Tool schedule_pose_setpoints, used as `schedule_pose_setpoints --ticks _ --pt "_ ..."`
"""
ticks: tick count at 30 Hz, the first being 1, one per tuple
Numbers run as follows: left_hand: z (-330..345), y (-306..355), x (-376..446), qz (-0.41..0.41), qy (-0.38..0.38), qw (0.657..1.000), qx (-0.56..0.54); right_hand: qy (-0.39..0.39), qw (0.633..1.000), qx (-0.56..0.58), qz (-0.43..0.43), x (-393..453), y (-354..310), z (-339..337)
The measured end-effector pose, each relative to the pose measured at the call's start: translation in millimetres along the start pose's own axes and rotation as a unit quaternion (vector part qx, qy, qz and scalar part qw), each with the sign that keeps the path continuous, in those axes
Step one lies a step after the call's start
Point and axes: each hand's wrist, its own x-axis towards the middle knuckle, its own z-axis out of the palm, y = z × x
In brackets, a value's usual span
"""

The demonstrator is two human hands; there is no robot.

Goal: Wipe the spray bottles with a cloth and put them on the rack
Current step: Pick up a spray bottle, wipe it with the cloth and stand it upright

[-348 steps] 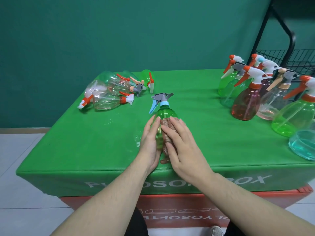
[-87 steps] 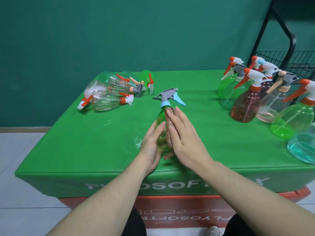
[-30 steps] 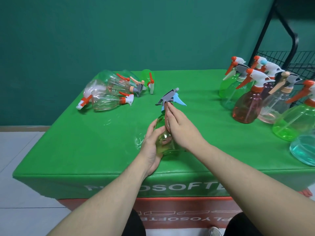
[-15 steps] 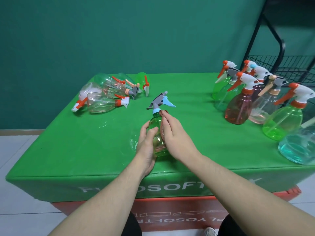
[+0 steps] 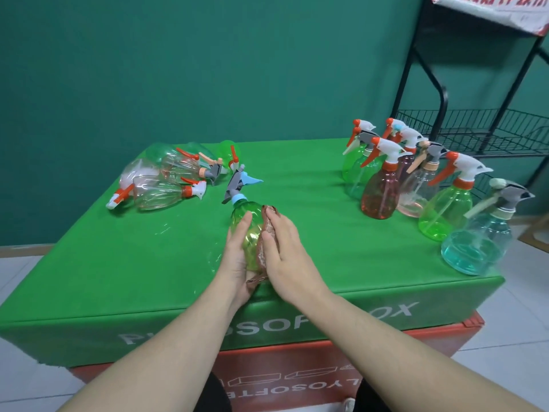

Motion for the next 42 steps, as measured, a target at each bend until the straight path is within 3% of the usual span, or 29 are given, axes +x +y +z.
schedule_pose_setpoints --ticks 4,8,13,16,20,28,31,35,42 --pt "20 -2 -8 -0.021 -0.055 0.998 -0.019 0.048 0.998 0.034 -0.005 5 -2 -18" --pt "44 -6 -11 0.01 -0.056 0.998 -0.035 0.11 0.974 0.172 0.103 13 -3 -32" --pt "68 -15 -19 0.028 -0.03 0.999 0.023 0.143 0.86 0.41 0.268 10 -3 -41" --pt "69 -23 -17 0.071 0.008 0.993 0.09 0.099 0.792 0.516 0.311 4 -1 -51" --pt "69 -26 -15 0.107 0.005 0.974 0.199 0.087 0.756 0.557 0.333 3 1 -63" --pt "87 -35 -3 0.216 0.0 0.933 0.287 0.13 0.746 0.538 0.371 0 10 -78" --pt "90 -39 5 0.25 0.0 0.915 0.318 0.143 0.763 0.51 0.371 -2 15 -83" --pt "97 -43 8 0.257 -0.006 0.905 0.339 0.15 0.777 0.488 0.369 -6 23 -94" --pt "104 -59 9 0.239 -0.024 0.909 0.34 0.151 0.766 0.527 0.335 -6 27 -114"
